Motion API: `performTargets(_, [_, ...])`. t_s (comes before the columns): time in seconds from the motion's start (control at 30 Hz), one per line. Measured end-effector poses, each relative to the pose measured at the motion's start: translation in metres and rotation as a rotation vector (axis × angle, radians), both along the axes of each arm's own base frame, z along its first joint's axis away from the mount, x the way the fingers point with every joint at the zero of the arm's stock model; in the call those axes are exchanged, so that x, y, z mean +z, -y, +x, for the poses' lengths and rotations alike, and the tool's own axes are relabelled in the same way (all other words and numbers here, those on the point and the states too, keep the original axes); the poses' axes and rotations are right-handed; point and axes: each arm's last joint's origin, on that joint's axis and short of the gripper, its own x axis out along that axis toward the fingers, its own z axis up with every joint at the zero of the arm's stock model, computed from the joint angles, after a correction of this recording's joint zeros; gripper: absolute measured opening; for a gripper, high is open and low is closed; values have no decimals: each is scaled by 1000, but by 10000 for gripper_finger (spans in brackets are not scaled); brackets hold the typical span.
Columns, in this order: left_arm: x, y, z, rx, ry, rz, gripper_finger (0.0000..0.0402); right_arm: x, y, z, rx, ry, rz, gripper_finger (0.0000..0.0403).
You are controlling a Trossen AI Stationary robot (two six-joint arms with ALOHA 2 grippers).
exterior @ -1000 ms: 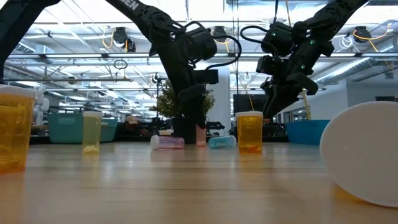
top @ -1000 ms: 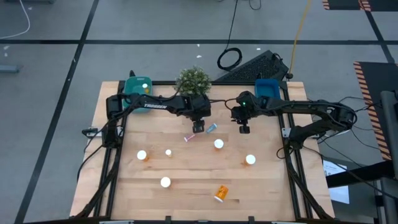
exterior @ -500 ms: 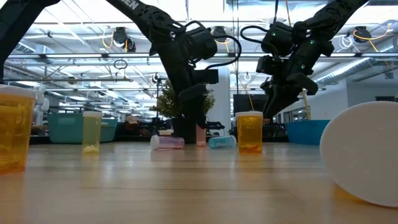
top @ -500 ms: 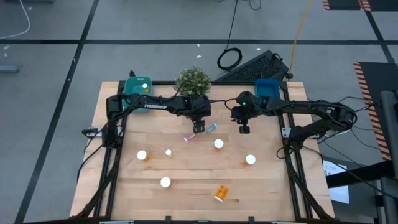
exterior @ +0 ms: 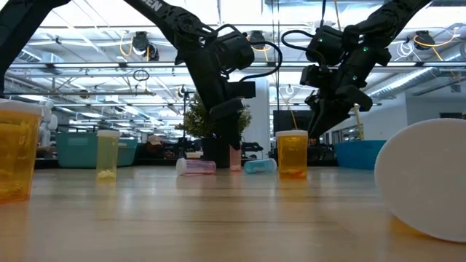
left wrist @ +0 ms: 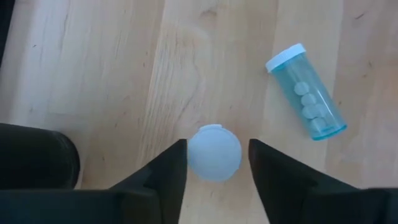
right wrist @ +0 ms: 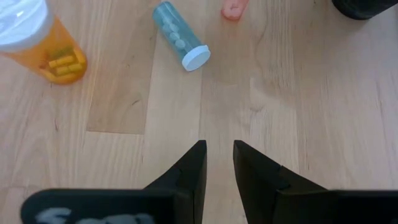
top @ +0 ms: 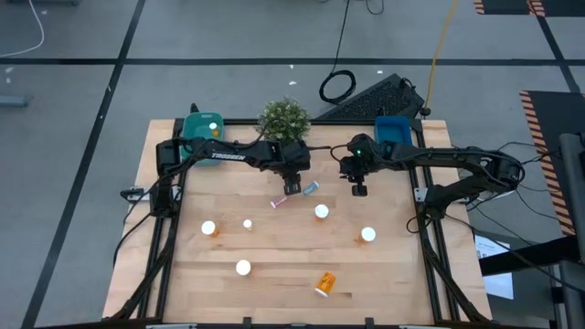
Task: Pick and place medicine bottles into bin by pill shape (circle, oval)
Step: Put the top pink pill bottle into the green bin
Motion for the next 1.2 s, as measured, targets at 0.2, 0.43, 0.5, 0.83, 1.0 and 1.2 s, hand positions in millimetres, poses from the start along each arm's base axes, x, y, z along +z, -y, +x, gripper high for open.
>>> performTargets(0.2, [0,0,0,-3,-3,1,127,0,0,0,0,0,0,75])
performTargets(0.43, [12,1,-4,-5,-18,-2,123,0,0,0,0,0,0,75])
performTargets(0.5, [19,3,-7,-7,-23,-3,123,0,0,0,0,0,0,75])
performTargets(0.83, [73,19,-38,-35,-27,-2,119,0,0,0,-1,-2,2,75])
performTargets(1.0, [107,26,-64,-52,-7,10,119,0,0,0,-9,-2,8,75])
performTargets(1.2, [149,32,-103,-42,34,34,118,-1,0,-1,-14,-7,15,75])
